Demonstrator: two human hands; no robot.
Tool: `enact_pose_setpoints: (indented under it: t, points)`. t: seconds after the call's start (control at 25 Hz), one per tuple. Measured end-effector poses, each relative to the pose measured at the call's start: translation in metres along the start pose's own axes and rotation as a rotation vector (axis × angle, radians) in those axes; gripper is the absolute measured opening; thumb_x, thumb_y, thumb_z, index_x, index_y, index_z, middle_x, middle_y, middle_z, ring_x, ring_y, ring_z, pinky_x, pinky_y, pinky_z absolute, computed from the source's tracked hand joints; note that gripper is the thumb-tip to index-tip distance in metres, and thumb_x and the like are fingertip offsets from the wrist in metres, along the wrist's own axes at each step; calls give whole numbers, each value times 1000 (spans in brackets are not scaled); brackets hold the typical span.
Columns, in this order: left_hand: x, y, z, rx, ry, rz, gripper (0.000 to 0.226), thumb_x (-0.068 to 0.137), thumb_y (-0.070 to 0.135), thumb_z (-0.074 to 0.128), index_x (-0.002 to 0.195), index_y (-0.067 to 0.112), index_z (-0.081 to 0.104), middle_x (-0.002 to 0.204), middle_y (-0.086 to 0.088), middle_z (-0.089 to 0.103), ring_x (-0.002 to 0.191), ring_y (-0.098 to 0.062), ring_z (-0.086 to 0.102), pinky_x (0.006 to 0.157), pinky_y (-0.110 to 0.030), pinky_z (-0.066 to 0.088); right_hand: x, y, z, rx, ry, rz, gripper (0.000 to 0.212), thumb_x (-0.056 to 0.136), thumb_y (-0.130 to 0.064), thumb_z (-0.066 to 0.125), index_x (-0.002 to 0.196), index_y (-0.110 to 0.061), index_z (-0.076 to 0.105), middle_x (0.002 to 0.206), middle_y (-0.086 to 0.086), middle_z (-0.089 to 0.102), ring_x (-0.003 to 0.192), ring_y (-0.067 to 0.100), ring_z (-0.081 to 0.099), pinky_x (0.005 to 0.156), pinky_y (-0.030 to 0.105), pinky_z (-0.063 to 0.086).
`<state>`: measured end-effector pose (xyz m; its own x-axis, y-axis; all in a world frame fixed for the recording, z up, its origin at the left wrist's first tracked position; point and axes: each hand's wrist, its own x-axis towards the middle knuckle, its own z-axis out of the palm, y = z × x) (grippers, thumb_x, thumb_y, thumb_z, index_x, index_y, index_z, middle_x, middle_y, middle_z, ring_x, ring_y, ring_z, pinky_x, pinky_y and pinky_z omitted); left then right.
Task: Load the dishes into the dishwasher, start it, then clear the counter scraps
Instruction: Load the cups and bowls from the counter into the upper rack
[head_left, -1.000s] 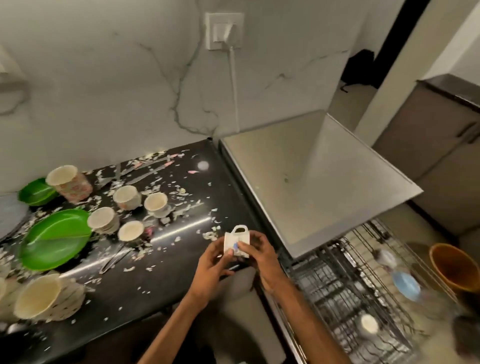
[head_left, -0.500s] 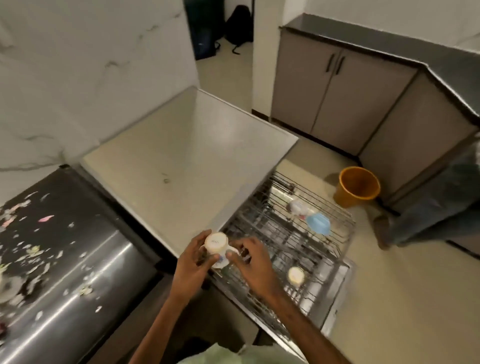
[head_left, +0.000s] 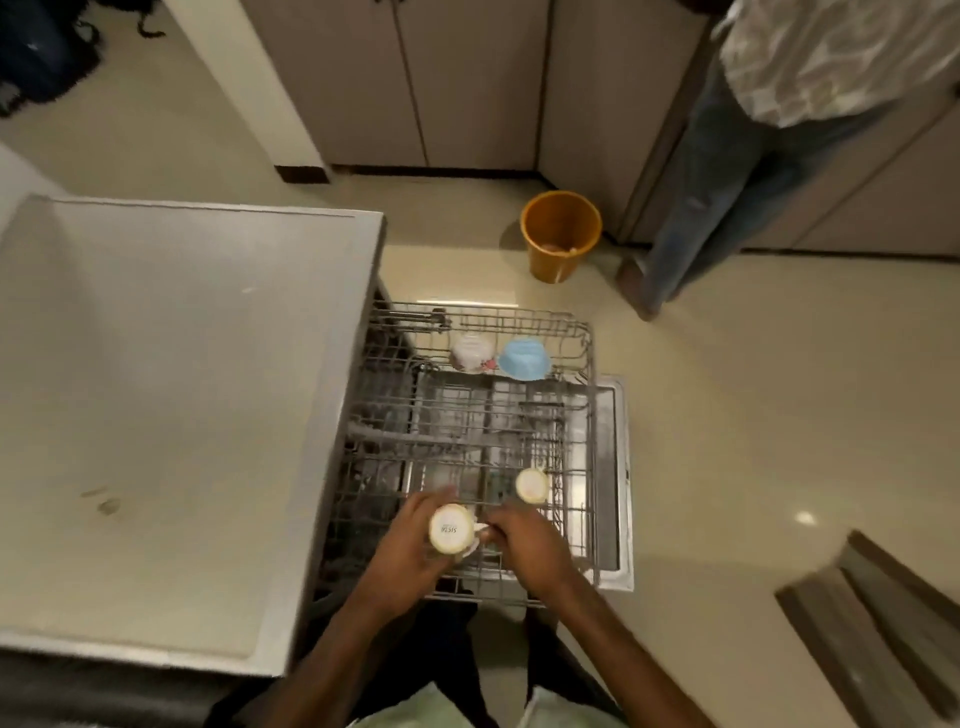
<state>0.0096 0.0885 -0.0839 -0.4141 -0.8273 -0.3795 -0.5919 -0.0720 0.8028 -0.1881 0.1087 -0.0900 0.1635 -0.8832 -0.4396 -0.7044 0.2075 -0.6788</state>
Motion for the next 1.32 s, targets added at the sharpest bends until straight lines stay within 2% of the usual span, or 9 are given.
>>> enact_pose_setpoints:
  t: [0.08, 0.12, 0.2, 0.28, 0.4, 0.6, 0.8, 0.96, 1.32]
  points:
    - [23, -8, 6, 114, -42, 18, 55, 81, 23, 75, 132, 19, 54, 124, 5, 48, 113, -9, 55, 96, -29, 48, 19, 7, 8, -88, 33, 50, 19, 98, -19, 55, 110, -17, 69, 107, 6, 67, 98, 22, 64, 72, 26, 40]
    - [38, -15, 9, 146, -36, 2, 53, 81, 21, 76, 129, 19, 54, 121, 5, 47, 108, -8, 55, 91, -21, 47, 31, 12, 15, -95, 56, 86, 20, 98, -18, 54, 114, -17, 66, 110, 5, 67, 100, 22, 64, 72, 25, 40]
    - [72, -36, 18, 171, 4, -65, 56, 78, 15, 79, 127, 17, 53, 121, 3, 46, 102, -9, 54, 81, -10, 40, 56, 24, 29, -63, 115, 167, 28, 96, -11, 53, 123, -18, 61, 114, 4, 66, 99, 23, 64, 76, 30, 51]
    - [103, -57, 30, 187, 10, -119, 58, 77, 11, 79, 128, 12, 53, 123, -2, 47, 105, -14, 53, 80, -15, 38, 74, 39, 42, -58, 188, 255, 38, 95, -8, 52, 131, -20, 55, 116, 2, 65, 96, 21, 64, 78, 36, 56]
    - [134, -87, 53, 277, -7, -169, 56, 78, 18, 80, 127, 15, 54, 122, -3, 50, 101, -15, 53, 74, -21, 38, 89, 65, 59, -71, 239, 373, 38, 96, -11, 52, 133, -18, 55, 122, 3, 61, 106, 21, 56, 87, 35, 52]
    - [150, -119, 81, 333, -39, -224, 56, 77, 31, 82, 122, 20, 49, 116, 1, 48, 91, -15, 54, 70, -35, 54, 97, 89, 72, -92, 267, 423, 33, 100, -20, 47, 131, -15, 55, 128, 3, 55, 119, 20, 46, 95, 35, 47]
    - [160, -132, 98, 416, -35, -238, 58, 78, 33, 81, 124, 19, 48, 120, 0, 48, 91, -18, 57, 67, -32, 52, 105, 96, 77, -173, 303, 405, 30, 99, -20, 48, 126, -15, 59, 129, 2, 55, 119, 18, 46, 98, 33, 45]
    - [170, -132, 107, 399, -51, -267, 62, 76, 34, 83, 124, 17, 48, 123, -1, 46, 98, -19, 57, 73, -33, 53, 114, 101, 85, -236, 314, 384, 31, 97, -21, 53, 127, -16, 60, 136, 2, 52, 128, 18, 41, 109, 32, 38]
    - [165, -126, 114, 339, -24, -268, 72, 73, 36, 85, 130, 18, 44, 126, 0, 45, 107, -19, 55, 77, -35, 52, 113, 111, 98, -360, 241, 383, 39, 95, -28, 56, 133, -19, 55, 149, 6, 41, 143, 23, 26, 121, 45, 19]
